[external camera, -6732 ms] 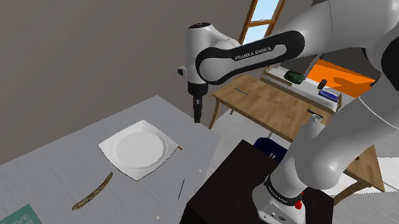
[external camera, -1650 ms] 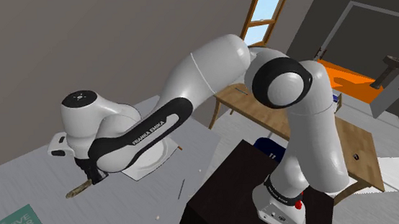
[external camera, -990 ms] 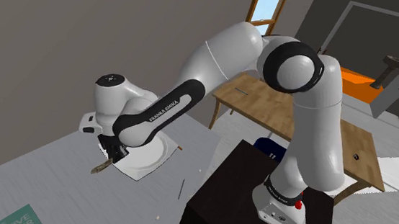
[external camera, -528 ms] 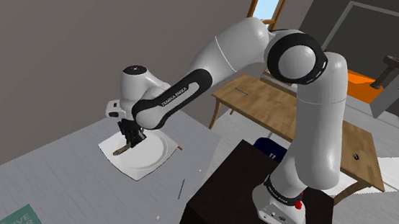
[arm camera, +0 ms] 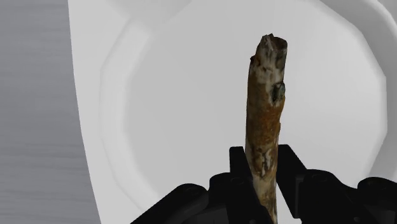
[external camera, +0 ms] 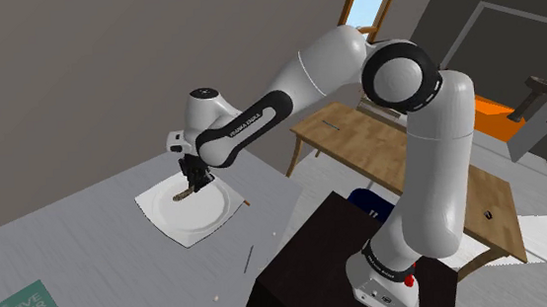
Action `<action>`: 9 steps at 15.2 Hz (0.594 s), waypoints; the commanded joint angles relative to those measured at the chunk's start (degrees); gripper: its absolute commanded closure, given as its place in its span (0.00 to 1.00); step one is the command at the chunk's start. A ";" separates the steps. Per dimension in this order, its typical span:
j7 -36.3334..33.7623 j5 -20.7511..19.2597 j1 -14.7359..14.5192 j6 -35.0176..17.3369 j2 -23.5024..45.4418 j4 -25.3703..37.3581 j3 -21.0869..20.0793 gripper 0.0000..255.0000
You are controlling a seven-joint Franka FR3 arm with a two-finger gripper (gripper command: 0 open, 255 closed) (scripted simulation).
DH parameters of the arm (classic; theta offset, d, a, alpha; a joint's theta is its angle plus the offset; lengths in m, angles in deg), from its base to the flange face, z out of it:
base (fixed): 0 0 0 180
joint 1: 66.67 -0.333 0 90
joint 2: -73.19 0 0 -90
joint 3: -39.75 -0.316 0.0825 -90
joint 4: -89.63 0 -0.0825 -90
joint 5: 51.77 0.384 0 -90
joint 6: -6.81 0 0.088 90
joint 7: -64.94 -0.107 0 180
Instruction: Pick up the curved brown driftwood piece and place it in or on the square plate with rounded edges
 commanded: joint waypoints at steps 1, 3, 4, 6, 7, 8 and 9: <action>-0.14 -0.37 -0.15 -1.15 1.18 0.03 0.28 1.00; -0.38 -0.75 -0.37 -2.25 2.41 0.15 0.58 1.00; -0.49 -0.93 -0.49 -2.80 3.03 0.22 0.74 1.00; -0.73 -1.30 -0.73 -3.87 4.30 0.41 1.06 1.00; -0.84 -1.48 -0.85 -4.39 4.95 0.53 1.22 1.00; -0.98 -1.71 -1.02 -5.06 5.78 0.70 1.43 1.00; -0.98 -1.70 -1.02 -5.06 5.77 0.69 1.43 1.00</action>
